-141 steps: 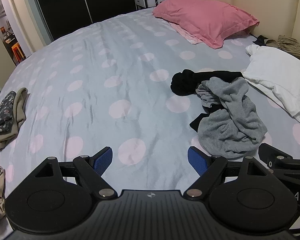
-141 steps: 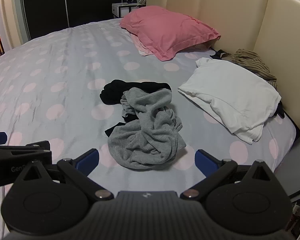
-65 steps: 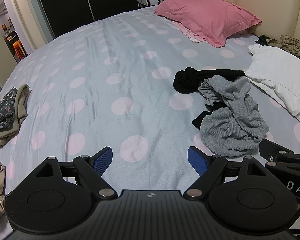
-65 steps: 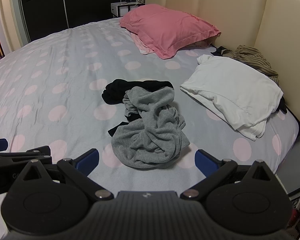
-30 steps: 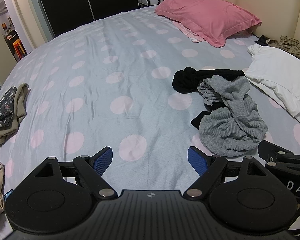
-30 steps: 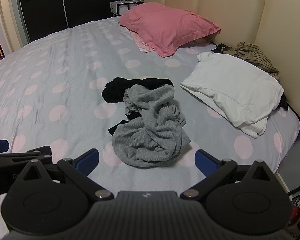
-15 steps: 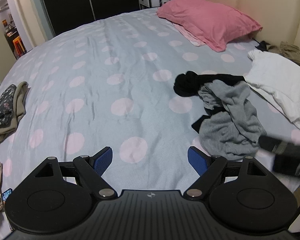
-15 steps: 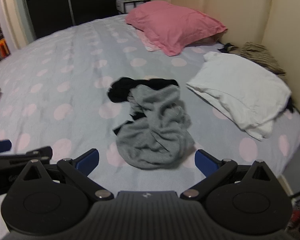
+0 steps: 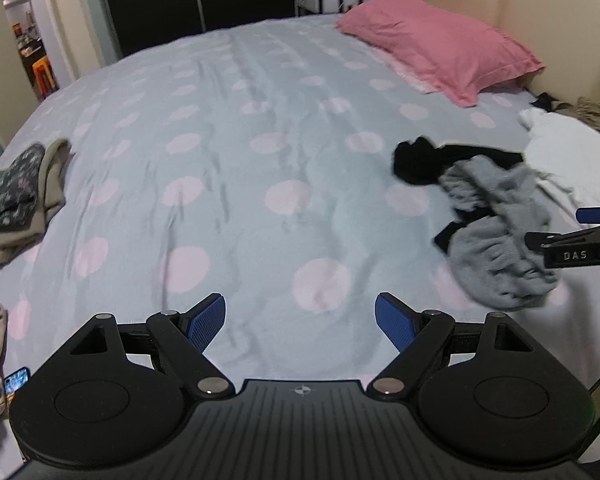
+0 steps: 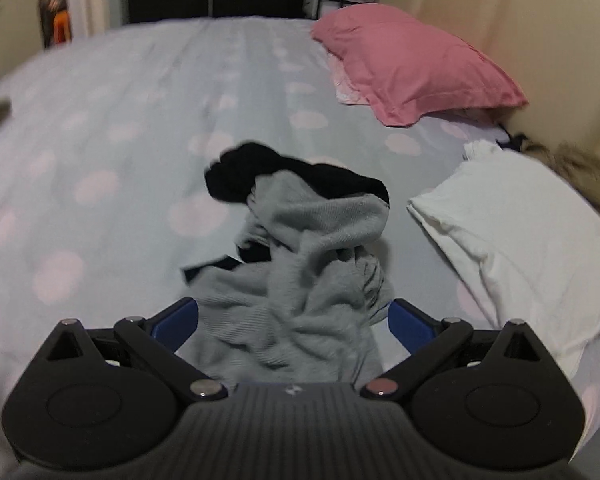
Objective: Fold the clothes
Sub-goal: 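Move the right gripper to the grey garment and grasp its edge, then lift the grey garment with the right gripper while the left gripper grasps another edge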
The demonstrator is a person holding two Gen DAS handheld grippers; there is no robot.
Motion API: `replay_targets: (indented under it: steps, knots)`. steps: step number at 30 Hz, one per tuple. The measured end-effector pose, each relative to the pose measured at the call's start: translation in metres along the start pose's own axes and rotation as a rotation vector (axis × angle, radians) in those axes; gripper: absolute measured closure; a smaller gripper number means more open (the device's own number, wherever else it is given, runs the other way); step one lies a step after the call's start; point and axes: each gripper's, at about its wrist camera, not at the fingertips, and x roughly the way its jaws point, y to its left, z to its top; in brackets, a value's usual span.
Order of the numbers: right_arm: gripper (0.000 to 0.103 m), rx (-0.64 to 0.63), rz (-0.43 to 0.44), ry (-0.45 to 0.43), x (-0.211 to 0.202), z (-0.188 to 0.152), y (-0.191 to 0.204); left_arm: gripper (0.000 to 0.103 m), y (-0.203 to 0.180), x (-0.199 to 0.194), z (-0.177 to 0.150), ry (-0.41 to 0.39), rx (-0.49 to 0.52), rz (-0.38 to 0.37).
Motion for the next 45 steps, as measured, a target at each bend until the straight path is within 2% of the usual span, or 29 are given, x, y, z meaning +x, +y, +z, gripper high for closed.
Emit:
replay_targets:
  steps: [1, 2, 3, 9, 10, 11, 12, 13, 14, 16, 20, 29, 36, 45]
  knots:
    - [0.017, 0.005, 0.014, 0.017, 0.008, 0.0, -0.003, 0.023, 0.005, 0.003, -0.001, 0.01, -0.007, -0.001]
    - [0.031, 0.013, 0.029, 0.035, 0.015, 0.0, -0.006, 0.024, 0.01, 0.006, -0.002, 0.018, -0.015, -0.007]
    - [0.04, 0.024, 0.028, 0.059, 0.023, 0.0, -0.007, 0.024, 0.013, 0.008, -0.003, 0.021, -0.021, -0.013]
    - [0.044, 0.005, 0.047, 0.119, 0.062, 0.002, -0.01, 0.024, 0.022, 0.007, -0.01, 0.008, 0.012, -0.017]
    - [0.049, -0.001, 0.047, 0.127, 0.065, 0.002, -0.009, 0.024, 0.022, 0.007, -0.013, 0.008, 0.023, -0.016]
    - [0.062, -0.006, 0.046, 0.135, 0.067, 0.003, -0.009, 0.024, 0.023, 0.006, -0.015, 0.009, 0.033, -0.017]
    - [0.067, -0.009, 0.049, 0.141, 0.067, 0.003, -0.008, 0.024, 0.024, 0.006, -0.018, 0.011, 0.039, -0.023]
    - [0.072, -0.012, 0.053, 0.146, 0.066, 0.004, -0.008, 0.027, 0.025, 0.006, -0.02, 0.013, 0.044, -0.03]
    - [0.081, -0.011, 0.058, 0.15, 0.065, 0.005, -0.007, 0.032, 0.027, 0.007, -0.023, 0.018, 0.043, -0.041]
    - [0.088, -0.009, 0.069, 0.155, 0.062, 0.006, -0.007, 0.038, 0.031, 0.007, -0.028, 0.031, 0.036, -0.057]
    - [0.092, -0.028, 0.1, 0.13, 0.052, 0.012, -0.001, 0.04, 0.039, 0.004, -0.036, 0.039, 0.033, -0.052]
    - [0.093, -0.073, 0.176, 0.047, 0.013, 0.024, 0.023, 0.04, 0.062, -0.009, -0.045, 0.024, -0.001, -0.023]
    - [0.093, -0.155, 0.276, -0.045, -0.035, 0.025, 0.061, 0.04, 0.074, -0.017, -0.055, 0.017, -0.014, -0.037]
    - [0.094, -0.216, 0.554, -0.076, -0.084, 0.021, 0.128, 0.04, 0.082, -0.021, -0.065, 0.015, -0.019, -0.094]
